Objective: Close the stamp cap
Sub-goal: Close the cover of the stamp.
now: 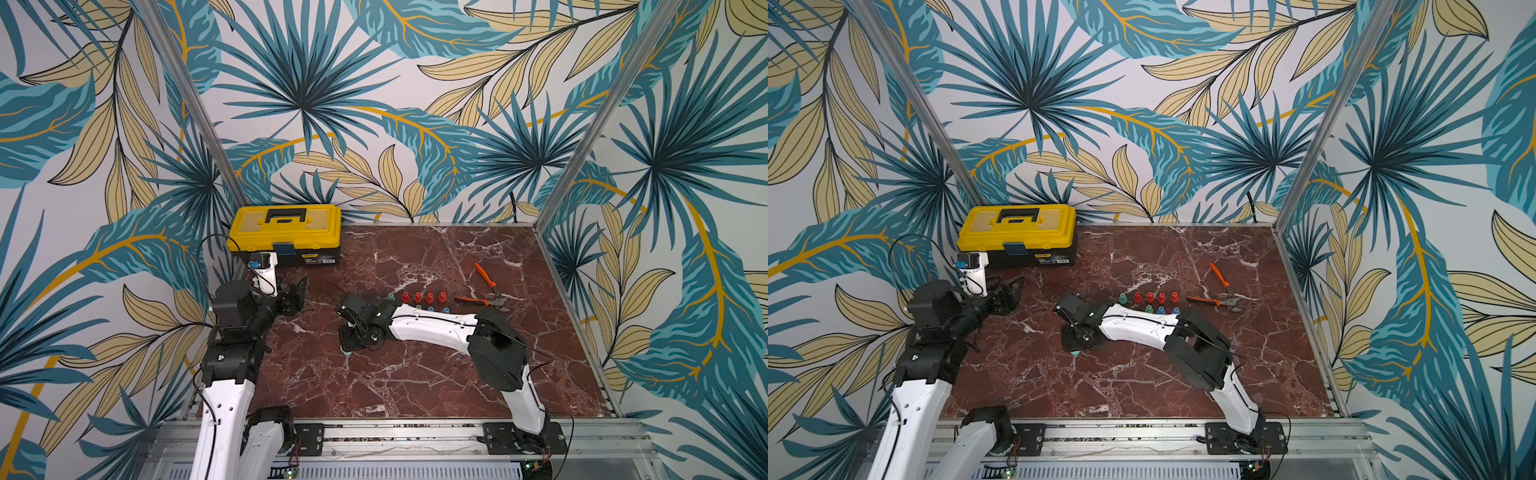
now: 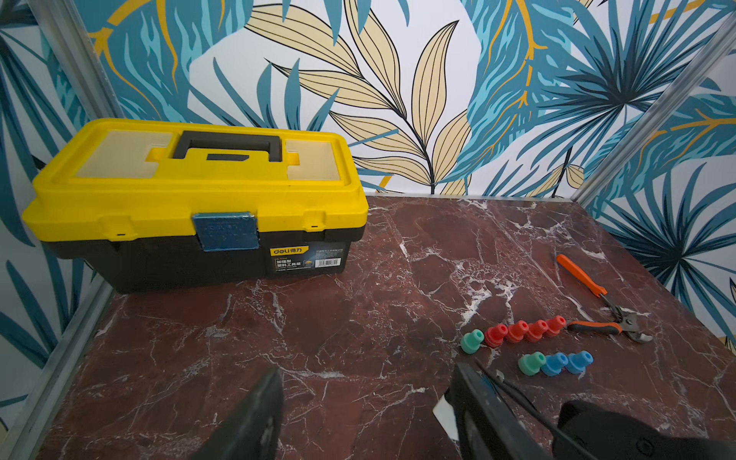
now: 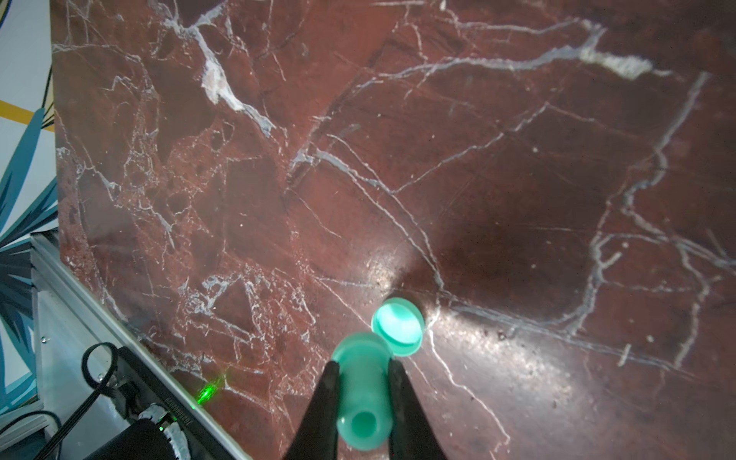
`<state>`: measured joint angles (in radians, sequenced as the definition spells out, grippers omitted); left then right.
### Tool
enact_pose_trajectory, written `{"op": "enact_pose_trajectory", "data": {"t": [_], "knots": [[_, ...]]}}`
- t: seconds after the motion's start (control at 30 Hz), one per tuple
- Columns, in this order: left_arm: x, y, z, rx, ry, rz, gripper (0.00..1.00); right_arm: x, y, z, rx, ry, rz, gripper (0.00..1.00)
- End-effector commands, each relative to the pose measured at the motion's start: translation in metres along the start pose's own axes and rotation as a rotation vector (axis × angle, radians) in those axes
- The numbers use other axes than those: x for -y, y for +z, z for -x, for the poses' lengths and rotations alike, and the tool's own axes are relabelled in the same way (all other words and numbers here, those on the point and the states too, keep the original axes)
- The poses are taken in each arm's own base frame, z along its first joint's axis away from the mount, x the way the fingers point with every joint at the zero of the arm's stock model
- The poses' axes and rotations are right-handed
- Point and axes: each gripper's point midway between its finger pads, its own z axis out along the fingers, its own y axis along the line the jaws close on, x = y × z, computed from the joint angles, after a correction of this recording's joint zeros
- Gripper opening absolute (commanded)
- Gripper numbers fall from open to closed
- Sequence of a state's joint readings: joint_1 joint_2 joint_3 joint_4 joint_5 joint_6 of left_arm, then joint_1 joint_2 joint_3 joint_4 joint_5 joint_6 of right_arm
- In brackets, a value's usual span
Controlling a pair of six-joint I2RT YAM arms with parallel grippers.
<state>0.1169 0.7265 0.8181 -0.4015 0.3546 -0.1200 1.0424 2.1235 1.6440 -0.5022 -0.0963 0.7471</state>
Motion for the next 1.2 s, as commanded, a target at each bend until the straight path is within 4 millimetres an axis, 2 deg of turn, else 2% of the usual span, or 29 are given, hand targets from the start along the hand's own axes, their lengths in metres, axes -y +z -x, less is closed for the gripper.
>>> {"op": "enact_pose_trajectory", "data": {"t": [0.0, 0.23, 0.57, 0.73, 0.9, 1.17], "knots": [[-0.002, -0.001, 0.001, 0.008, 0.005, 0.01, 0.68, 0.001, 0.011, 0.006, 0.024, -0.004, -0.02, 0.05], [-0.002, 0.0, 0.0, 0.0, -0.01, 0.002, 0.68, 0.007, 0.022, 0.003, 0.009, -0.003, -0.046, 0.05], [-0.001, 0.001, -0.002, -0.005, -0.02, -0.002, 0.69, 0.016, 0.026, -0.003, -0.008, -0.002, -0.079, 0.04], [-0.001, 0.002, -0.002, -0.008, -0.021, -0.002, 0.68, 0.026, 0.03, -0.007, -0.013, -0.015, -0.116, 0.05], [-0.002, 0.003, -0.002, -0.009, -0.023, -0.001, 0.69, 0.042, 0.039, -0.017, -0.045, -0.035, -0.173, 0.05], [-0.002, 0.003, -0.003, -0.011, -0.024, 0.001, 0.69, 0.088, 0.023, -0.028, -0.055, -0.139, -0.401, 0.04]]}}
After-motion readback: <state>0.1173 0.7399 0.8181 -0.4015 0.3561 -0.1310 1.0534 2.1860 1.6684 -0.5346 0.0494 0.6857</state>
